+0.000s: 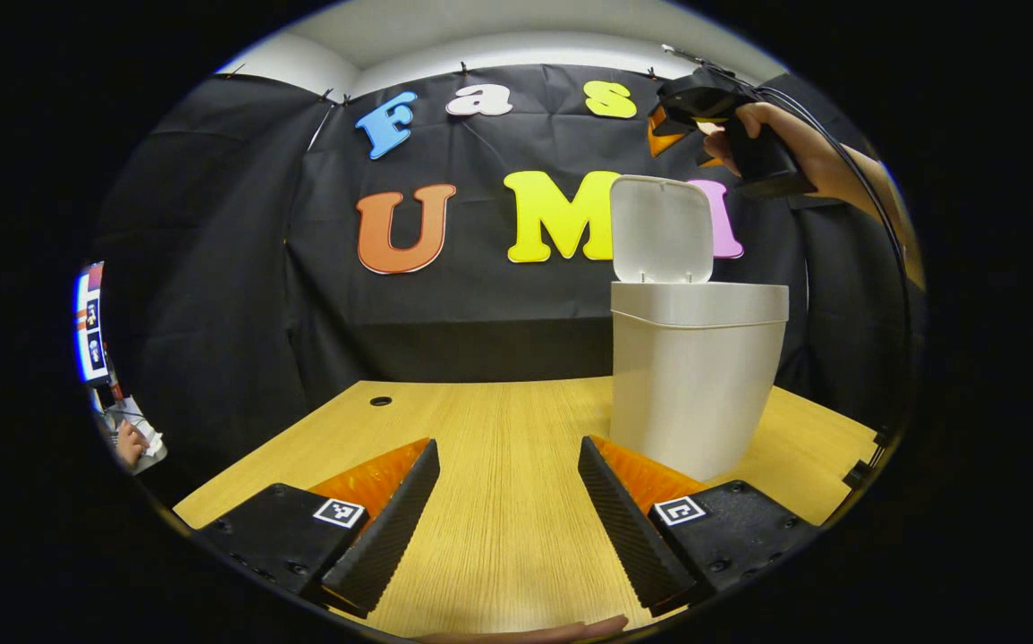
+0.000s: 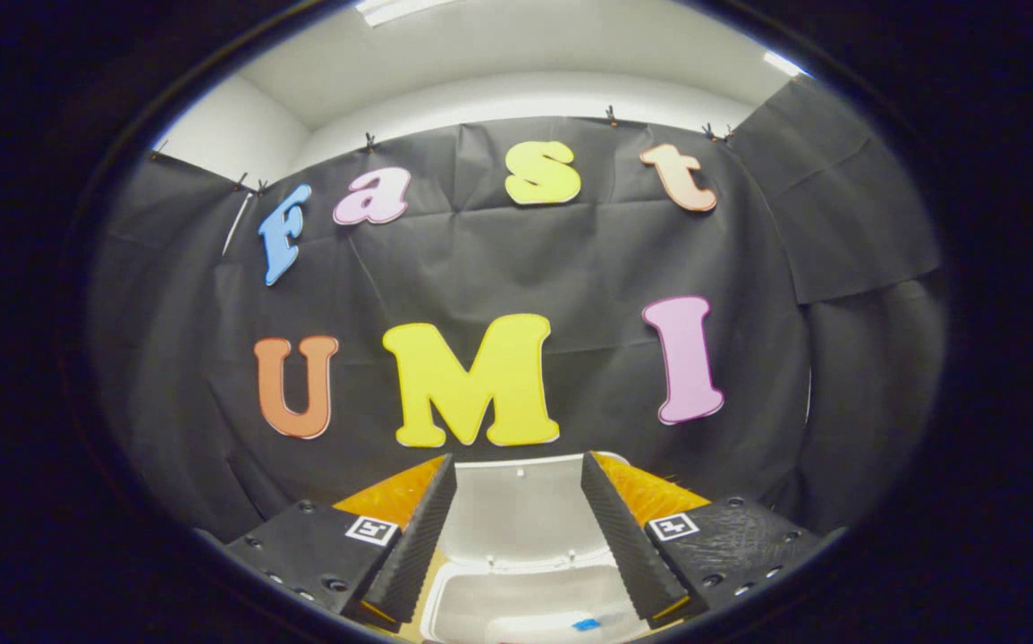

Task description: Press the lid of the desktop garbage bin to open it, pick up the crumpled paper on the desktop and throw it into the bin, then pick up the pop can on the desktop and drop it into the bin, and finally close the garbage bin lid.

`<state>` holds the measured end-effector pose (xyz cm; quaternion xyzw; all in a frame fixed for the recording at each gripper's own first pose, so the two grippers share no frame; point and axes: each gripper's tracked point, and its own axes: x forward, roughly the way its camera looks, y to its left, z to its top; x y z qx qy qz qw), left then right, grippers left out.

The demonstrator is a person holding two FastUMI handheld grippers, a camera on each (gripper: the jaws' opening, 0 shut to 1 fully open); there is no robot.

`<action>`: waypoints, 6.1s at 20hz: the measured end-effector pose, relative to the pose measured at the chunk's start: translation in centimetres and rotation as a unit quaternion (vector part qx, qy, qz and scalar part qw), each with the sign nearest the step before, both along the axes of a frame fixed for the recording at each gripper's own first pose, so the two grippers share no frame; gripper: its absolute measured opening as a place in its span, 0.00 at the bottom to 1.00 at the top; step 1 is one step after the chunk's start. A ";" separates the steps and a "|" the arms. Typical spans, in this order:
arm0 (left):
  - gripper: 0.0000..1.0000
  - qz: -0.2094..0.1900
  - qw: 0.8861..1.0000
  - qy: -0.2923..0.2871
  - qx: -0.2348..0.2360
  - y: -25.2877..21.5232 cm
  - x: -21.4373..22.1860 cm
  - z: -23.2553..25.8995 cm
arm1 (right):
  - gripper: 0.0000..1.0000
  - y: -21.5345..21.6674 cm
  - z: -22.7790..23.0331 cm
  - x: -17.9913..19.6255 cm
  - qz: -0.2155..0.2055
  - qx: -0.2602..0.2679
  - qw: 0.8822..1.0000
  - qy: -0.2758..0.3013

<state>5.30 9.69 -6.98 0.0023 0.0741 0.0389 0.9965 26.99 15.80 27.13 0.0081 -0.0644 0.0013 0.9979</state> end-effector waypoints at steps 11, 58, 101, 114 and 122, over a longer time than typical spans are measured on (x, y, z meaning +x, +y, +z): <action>1.00 0.005 1.000 0.016 0.003 0.4 0.8 -1.3 | 0.87 -0.9 -1.2 5.5 -0.042 -0.037 0.998 0.027; 1.00 -0.017 1.000 -0.007 -0.015 -2.4 -0.5 0.2 | 0.90 -3.9 -20.0 -2.6 0.017 -0.050 0.980 0.190; 1.00 0.000 1.000 0.012 -0.010 -1.6 -0.1 -0.6 | 0.96 -7.0 -21.2 -12.0 -0.004 -0.056 0.996 0.065; 1.00 0.003 1.000 -0.014 0.005 -2.5 -1.2 1.0 | 0.95 -10.6 -33.9 -22.4 -0.011 -0.048 0.993 0.104; 1.00 -0.001 1.000 -0.019 0.005 -2.9 -1.6 1.2 | 0.95 -12.1 -33.2 -22.7 -0.012 -0.009 0.994 0.110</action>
